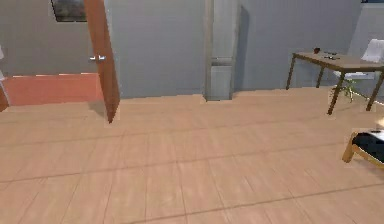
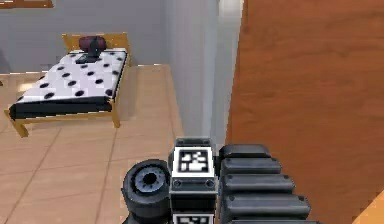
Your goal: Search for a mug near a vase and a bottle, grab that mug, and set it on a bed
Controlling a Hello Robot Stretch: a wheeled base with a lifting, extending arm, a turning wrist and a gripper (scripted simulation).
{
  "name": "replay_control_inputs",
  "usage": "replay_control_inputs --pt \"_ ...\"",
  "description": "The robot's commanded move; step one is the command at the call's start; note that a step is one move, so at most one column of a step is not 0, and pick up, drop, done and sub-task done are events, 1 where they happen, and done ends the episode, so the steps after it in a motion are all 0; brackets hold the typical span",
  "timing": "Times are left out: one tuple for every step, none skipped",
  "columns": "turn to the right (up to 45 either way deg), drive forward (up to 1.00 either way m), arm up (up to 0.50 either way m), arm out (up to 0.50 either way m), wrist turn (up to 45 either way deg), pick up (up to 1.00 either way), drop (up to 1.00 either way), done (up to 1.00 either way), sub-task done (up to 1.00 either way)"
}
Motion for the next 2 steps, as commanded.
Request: replay_control_inputs --pt "27.0 0.0 0.0 0.0 0.0 0.0 0.0 0.0 0.0" --pt "0.0 1.0 0.0 0.0 0.0 0.0 0.0 0.0 0.0"
